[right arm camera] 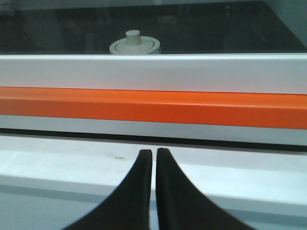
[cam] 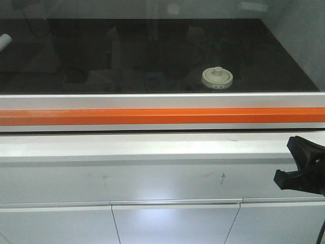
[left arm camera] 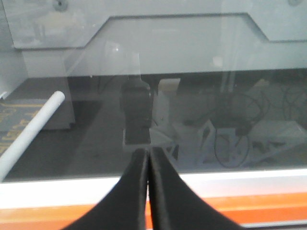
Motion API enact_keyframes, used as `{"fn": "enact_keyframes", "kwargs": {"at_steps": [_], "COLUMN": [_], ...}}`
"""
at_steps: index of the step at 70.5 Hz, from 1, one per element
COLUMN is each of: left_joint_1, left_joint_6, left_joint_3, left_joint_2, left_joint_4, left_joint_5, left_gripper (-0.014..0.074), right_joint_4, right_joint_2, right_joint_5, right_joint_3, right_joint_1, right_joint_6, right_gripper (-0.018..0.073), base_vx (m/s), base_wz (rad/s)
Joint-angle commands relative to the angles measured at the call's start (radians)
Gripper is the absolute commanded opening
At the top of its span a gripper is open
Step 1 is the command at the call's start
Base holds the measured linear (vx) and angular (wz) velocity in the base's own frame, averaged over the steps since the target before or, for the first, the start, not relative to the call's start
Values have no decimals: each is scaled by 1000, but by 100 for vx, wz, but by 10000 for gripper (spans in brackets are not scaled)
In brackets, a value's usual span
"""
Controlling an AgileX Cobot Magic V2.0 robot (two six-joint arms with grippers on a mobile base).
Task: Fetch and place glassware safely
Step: 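Move the right gripper up to the orange sash handle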
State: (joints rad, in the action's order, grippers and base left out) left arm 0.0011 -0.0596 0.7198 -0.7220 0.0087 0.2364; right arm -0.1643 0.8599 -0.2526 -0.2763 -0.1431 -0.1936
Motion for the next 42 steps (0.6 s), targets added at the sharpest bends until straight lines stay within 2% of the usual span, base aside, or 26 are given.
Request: {"fn": "enact_keyframes", "kwargs": {"at_steps": [1, 7, 14, 21, 42], "left_joint_1": [-6, -6, -6, -6, -6], "left_joint_6": [-3, -3, -3, -3, -3], "left_joint_3": [32, 32, 32, 32, 32], "left_joint_2": [0, 0, 0, 0, 0], "left_joint_4": [-9, -9, -9, -9, -9], "left_joint_5": [-53, -52, -53, -55, -59], "left_gripper": [-7, -7, -7, -7, -7], "right_joint_4": [95, 224, 280, 319, 285], "right_joint_2": [12, 47, 95, 161, 382], "right_joint_5": [-202, -238, -298, -381, -613], "right_joint_3": [22, 41, 41, 41, 40], "right_joint_1": [0, 0, 0, 0, 0], "right_joint_6": [83, 194, 317, 323, 323], "right_gripper": [-3, -2, -1, -1, -1], "base_vx": [0, 0, 0, 0, 0], "base_wz": [0, 0, 0, 0, 0]}}
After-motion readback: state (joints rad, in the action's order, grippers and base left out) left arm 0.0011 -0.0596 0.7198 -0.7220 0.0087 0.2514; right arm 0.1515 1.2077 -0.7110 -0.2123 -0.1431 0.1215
